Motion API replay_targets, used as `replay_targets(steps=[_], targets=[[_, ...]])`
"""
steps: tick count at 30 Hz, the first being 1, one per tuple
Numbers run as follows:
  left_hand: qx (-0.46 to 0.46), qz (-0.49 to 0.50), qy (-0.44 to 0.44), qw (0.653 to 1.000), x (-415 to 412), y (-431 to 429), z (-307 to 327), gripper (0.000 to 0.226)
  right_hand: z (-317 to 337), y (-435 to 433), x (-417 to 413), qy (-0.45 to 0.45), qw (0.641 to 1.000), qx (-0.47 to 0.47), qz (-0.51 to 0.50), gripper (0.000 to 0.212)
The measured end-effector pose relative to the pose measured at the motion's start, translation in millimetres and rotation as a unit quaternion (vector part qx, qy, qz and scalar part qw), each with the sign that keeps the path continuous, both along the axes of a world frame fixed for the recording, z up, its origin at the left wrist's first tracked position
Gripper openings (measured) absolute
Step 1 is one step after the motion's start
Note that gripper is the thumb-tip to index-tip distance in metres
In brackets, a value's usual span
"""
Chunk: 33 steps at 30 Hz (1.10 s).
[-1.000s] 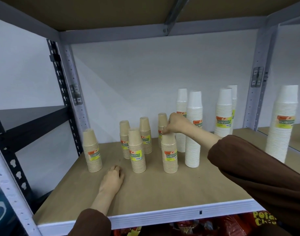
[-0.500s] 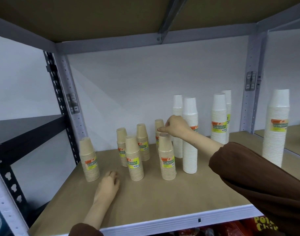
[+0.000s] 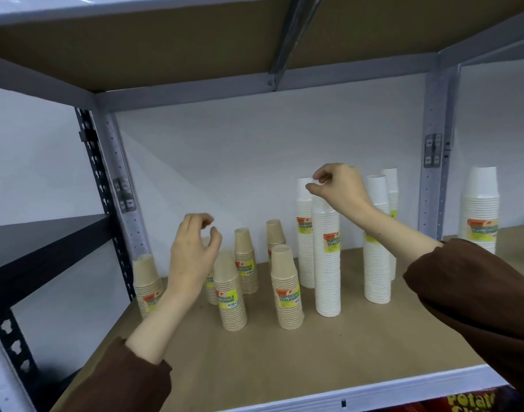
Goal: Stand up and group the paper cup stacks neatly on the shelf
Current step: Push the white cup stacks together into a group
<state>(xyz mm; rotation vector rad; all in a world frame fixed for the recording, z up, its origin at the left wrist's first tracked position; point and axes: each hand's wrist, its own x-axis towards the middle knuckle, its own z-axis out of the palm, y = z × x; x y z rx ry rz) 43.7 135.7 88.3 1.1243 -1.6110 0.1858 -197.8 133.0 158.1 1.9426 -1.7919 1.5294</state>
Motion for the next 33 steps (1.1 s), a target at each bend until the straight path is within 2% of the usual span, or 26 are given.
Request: replay_targets(steps=[6,17,25,28,30,33], targets=[[-0.004,-0.046,-0.009,0.999,-57.1,-18.9,42.6,0.025,-1.1,0.2,-23.4,-0.010,1.000,-0.004,-0.022,0.048],[0.154,-0.089,-0.001,0.984,-138.3,-74.5,59.9,0.043,-16.0,-5.8,-48.2,-0.015,0.994,0.110,-0.003,0.067],[0.265,-0.061,-0.016,0.962,-166.4,-104.2,55.9,0.066,-25.3,-21.8,-47.7,-0.035,0.987,0.155,0.030,0.068],[0.299,-0.047,-0.007,0.953,-168.6,-114.5,53.8,0.071,-29.3,-27.3,-44.8,-0.028,0.986,0.159,0.035,0.060],[0.311,-0.055,0.003,0.949,-168.6,-120.3,52.6,0.070,-31.0,-30.0,-43.9,-0.040,0.985,0.161,0.044,0.055],[0.298,-0.099,-0.006,0.950,-169.0,-124.8,51.3,0.054,-29.8,-31.9,-45.0,-0.063,0.984,0.160,0.047,0.051]])
